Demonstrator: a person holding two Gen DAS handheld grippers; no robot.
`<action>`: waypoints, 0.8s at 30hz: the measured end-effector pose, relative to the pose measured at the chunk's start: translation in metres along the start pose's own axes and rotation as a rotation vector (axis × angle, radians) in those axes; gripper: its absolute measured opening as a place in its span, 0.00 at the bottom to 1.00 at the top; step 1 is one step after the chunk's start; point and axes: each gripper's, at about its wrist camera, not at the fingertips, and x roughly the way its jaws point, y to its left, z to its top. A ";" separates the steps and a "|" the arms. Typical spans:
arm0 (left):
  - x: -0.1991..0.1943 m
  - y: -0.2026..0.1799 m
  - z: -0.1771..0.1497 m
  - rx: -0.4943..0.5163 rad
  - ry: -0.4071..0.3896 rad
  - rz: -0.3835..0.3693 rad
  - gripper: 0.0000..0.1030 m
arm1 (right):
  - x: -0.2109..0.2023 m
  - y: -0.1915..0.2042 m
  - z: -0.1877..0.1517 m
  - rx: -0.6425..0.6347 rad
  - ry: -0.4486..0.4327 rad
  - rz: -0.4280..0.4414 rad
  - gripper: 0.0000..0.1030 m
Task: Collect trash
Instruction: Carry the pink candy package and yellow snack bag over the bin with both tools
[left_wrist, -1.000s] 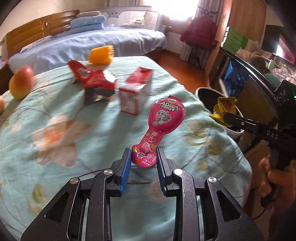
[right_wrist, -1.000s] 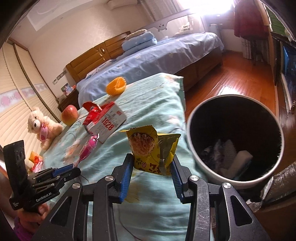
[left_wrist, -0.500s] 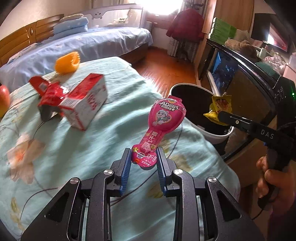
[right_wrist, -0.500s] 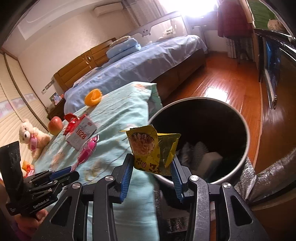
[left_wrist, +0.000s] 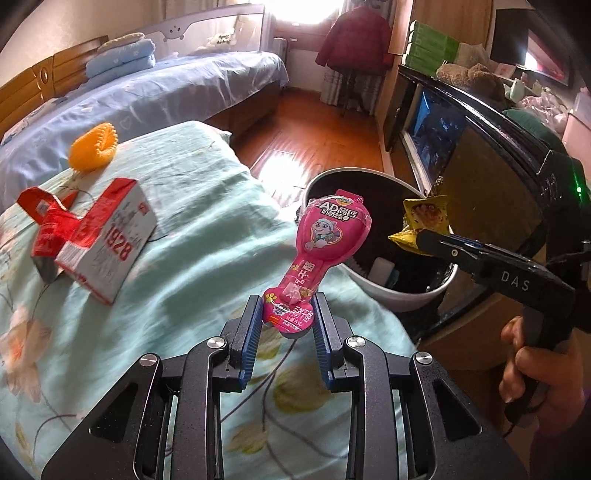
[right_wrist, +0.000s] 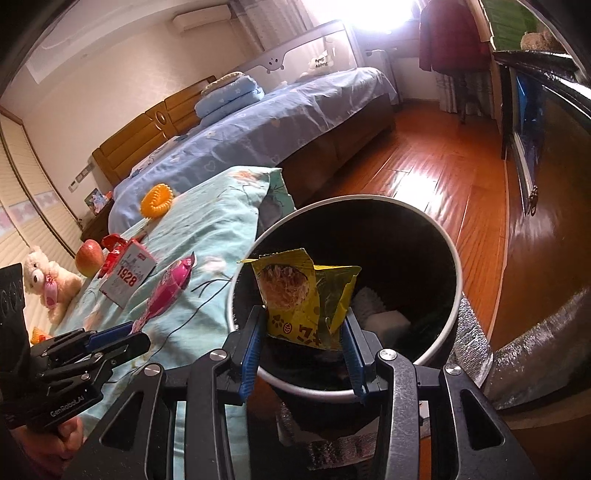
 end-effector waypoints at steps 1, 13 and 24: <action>0.002 -0.002 0.002 0.003 0.002 0.000 0.25 | 0.001 -0.002 0.001 0.001 0.000 -0.002 0.40; 0.025 -0.023 0.023 0.042 0.018 -0.008 0.25 | 0.009 -0.020 0.015 0.018 -0.001 -0.022 0.40; 0.039 -0.030 0.033 0.048 0.034 -0.012 0.25 | 0.016 -0.027 0.022 0.018 0.009 -0.032 0.41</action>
